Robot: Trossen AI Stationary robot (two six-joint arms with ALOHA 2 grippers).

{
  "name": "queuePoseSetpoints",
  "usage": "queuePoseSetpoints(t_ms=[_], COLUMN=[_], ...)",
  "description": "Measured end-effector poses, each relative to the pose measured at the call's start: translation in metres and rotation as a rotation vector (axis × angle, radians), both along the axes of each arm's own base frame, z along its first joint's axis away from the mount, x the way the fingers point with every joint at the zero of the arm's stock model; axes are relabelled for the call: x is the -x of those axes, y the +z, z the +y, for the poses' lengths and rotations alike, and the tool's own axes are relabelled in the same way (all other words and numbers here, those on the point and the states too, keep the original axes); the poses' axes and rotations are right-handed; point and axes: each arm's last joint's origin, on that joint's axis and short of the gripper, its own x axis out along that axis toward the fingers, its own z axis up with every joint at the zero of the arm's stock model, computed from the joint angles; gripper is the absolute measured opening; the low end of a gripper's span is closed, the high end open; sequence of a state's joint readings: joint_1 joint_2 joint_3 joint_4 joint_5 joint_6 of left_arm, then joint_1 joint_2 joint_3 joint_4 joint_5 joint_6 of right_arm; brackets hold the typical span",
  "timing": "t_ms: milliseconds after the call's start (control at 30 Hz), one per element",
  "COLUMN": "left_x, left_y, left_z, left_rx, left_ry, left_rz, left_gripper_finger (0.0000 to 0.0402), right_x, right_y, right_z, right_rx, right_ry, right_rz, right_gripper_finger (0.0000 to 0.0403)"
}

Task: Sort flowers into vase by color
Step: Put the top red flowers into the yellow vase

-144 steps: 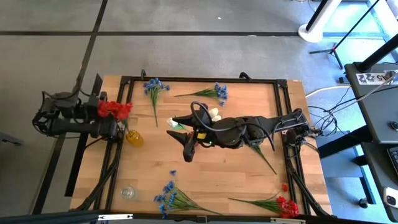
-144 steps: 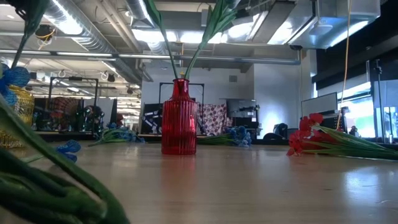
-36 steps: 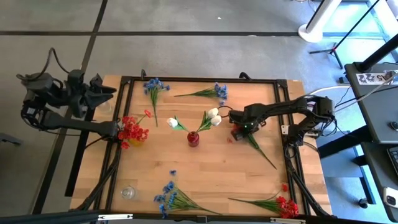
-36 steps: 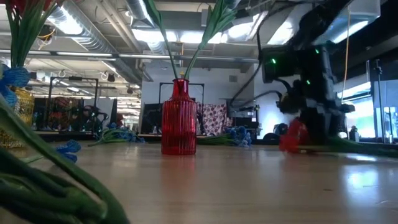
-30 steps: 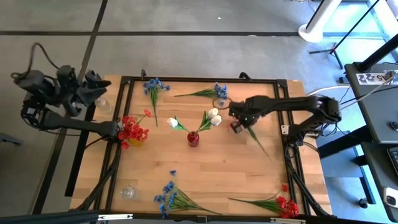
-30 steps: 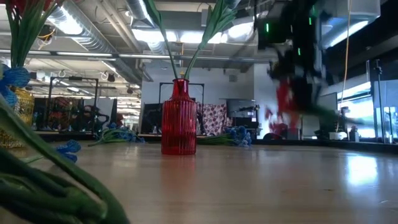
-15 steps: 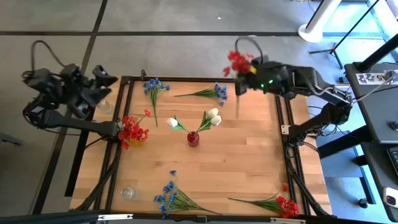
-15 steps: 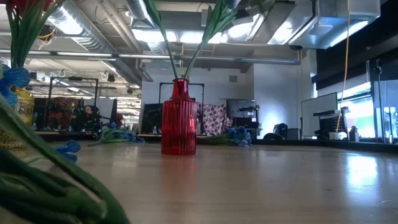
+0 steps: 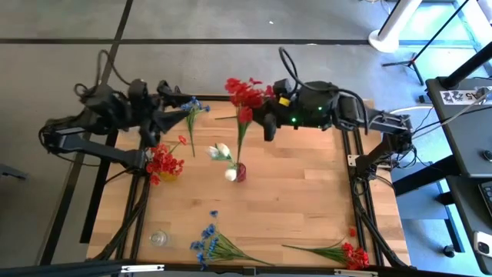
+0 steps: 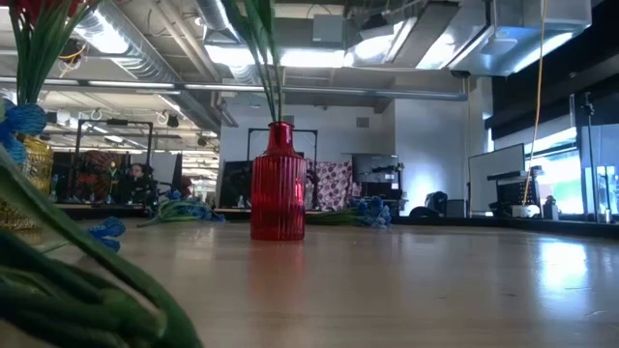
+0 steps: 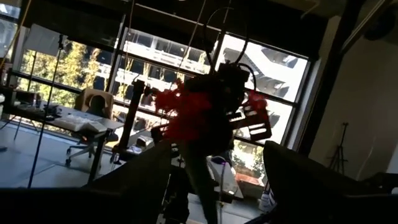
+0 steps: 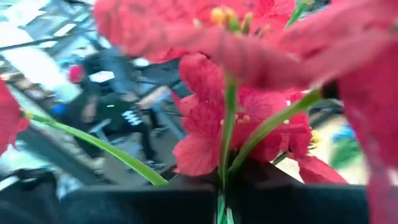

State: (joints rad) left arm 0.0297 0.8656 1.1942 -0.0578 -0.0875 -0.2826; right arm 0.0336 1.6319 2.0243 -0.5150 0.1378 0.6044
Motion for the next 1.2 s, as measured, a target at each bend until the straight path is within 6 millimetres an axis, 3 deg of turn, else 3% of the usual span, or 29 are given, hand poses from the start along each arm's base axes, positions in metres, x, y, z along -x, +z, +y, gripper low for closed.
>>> queuePoseSetpoints(t_ms=[167, 300, 500, 633, 833, 1200], left_x=[-0.012, -0.018, -0.025, -0.039, -0.067, -0.08], left_y=[-0.003, -0.003, 0.01, 0.011, -0.002, -0.011], left_z=[0.0, -0.001, -0.004, -0.005, -0.005, -0.006], left_rx=[0.022, 0.037, 0.048, 0.096, 0.122, 0.159], left_ry=[-0.006, -0.066, -0.203, -0.279, -0.301, -0.352], left_rz=[0.015, -0.003, -0.169, -0.223, -0.155, -0.105], left_gripper_finger=[0.0249, 0.0249, 0.0249, 0.0249, 0.0249, 0.0249], right_x=[-0.001, -0.001, 0.001, -0.003, -0.021, -0.038], right_y=[0.004, 0.018, 0.032, 0.031, 0.021, 0.005], right_z=[0.001, 0.003, 0.009, 0.01, 0.011, 0.007], right_rx=[-0.003, 0.031, 0.067, 0.076, 0.084, 0.091], right_ry=[0.037, 0.142, 0.324, 0.346, 0.348, 0.22], right_rz=[-0.04, -0.184, -0.338, -0.354, -0.363, -0.295], right_gripper_finger=[0.0008, 0.0008, 0.0008, 0.0008, 0.0008, 0.001])
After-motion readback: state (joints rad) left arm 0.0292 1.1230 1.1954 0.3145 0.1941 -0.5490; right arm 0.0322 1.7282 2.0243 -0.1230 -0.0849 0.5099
